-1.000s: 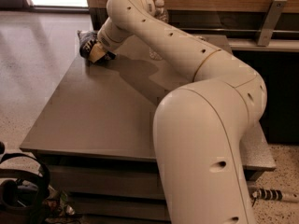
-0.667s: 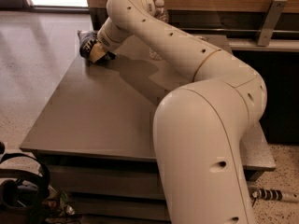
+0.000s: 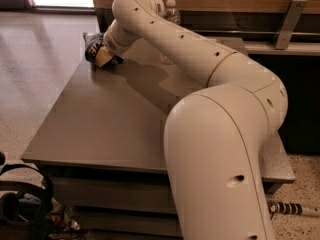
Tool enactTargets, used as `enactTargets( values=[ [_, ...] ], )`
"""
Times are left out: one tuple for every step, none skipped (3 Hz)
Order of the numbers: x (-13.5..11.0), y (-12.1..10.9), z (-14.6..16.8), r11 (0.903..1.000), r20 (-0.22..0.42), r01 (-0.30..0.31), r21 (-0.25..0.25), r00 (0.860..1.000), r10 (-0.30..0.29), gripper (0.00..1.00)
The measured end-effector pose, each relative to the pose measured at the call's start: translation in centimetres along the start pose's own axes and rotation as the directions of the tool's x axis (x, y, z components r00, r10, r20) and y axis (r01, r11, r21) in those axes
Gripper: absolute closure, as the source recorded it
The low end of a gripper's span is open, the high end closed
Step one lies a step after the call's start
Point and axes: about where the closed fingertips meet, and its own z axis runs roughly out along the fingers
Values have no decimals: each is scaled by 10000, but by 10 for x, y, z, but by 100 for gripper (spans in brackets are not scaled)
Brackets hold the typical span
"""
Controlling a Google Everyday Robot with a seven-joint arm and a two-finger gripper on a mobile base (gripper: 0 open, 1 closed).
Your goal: Pick blue chip bag
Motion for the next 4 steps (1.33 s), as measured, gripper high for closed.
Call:
enactTargets(
  values=[
    [-8, 1, -17, 9990, 139, 128, 424, 9998, -134, 100],
    [-19, -1, -47, 9944, 543, 339, 1005, 9977, -395, 100],
    [-31, -12, -83, 9879, 1194, 559, 1448, 9901, -735, 100],
    [-39, -19, -103, 9839, 1489, 676, 1653, 9845, -926, 100]
  ],
)
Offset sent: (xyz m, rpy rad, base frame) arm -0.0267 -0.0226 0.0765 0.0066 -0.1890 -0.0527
